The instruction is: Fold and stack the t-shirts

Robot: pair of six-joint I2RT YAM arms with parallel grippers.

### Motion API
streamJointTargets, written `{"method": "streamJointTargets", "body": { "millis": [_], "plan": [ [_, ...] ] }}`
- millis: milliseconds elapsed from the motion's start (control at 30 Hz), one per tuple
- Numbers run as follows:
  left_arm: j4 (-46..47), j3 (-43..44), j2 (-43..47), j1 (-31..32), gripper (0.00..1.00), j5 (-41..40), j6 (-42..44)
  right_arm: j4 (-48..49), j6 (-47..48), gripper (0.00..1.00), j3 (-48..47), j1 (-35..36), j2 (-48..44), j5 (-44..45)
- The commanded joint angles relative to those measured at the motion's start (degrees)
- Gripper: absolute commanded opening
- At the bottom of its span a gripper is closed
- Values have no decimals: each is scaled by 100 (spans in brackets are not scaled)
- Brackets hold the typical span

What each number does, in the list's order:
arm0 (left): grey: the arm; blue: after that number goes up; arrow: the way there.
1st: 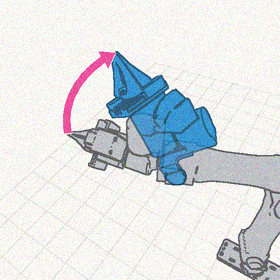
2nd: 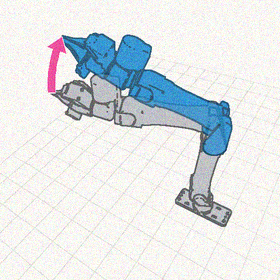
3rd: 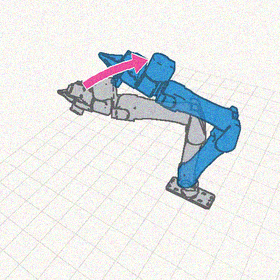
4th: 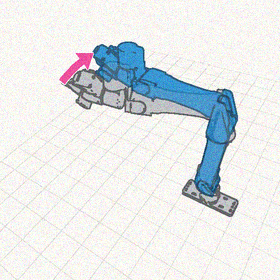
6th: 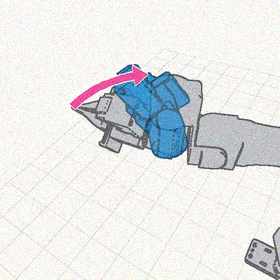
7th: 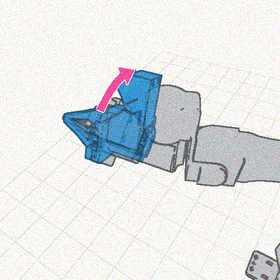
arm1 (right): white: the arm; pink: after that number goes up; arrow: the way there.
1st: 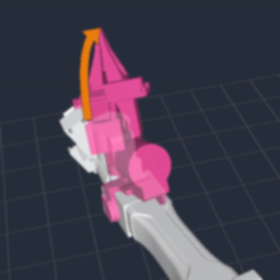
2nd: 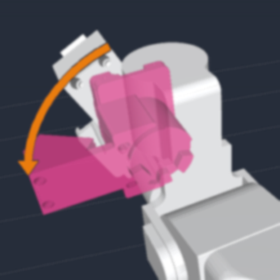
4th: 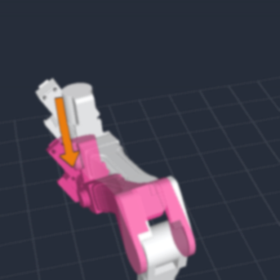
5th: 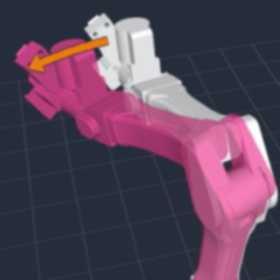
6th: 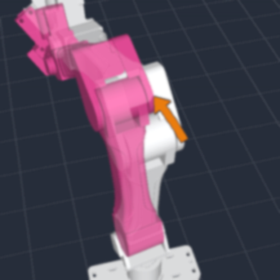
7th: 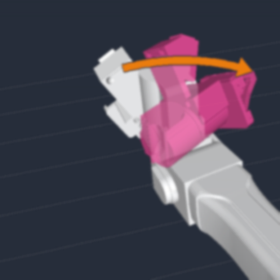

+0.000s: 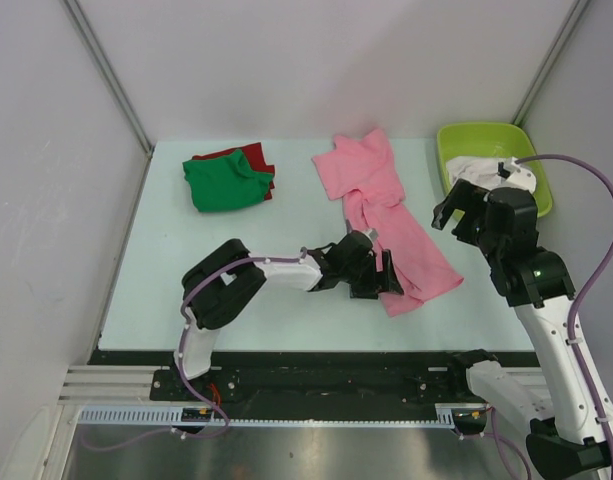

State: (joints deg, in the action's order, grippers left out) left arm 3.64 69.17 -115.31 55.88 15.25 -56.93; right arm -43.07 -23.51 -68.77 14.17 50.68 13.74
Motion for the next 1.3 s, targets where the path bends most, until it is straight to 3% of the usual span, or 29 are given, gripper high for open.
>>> {"method": "streamJointTargets", "body": {
  "millis": [0,200,300,333,433,500,700,1033,1267],
  "plan": [
    [-417,-88,-484,248,86,-224,-239,-26,-110,100,180,-11,-189,68],
    [-390,-8,-870,512,78,-180,-433,-17,-180,100,417,-11,-339,-47],
    [-75,-87,-1029,521,56,-118,-539,-9,-198,100,487,-11,-409,-90],
    [-39,-96,-1072,521,39,-101,-556,-26,-198,100,505,-11,-444,-91],
    [-4,-96,-1178,521,10,-83,-574,-52,-216,100,575,-11,-488,-82],
    [58,-166,-1135,521,0,-74,-600,-61,-190,100,619,-20,-523,-73],
    [163,-842,-390,468,0,-188,-504,-96,-286,100,847,-20,-462,-143],
    [1103,-3362,1253,301,0,-241,-609,404,-699,100,2138,6,-242,-1065],
    [1640,-4508,2089,-103,0,-13,-619,414,-1111,100,3018,251,-277,-1303]
  ]
}}
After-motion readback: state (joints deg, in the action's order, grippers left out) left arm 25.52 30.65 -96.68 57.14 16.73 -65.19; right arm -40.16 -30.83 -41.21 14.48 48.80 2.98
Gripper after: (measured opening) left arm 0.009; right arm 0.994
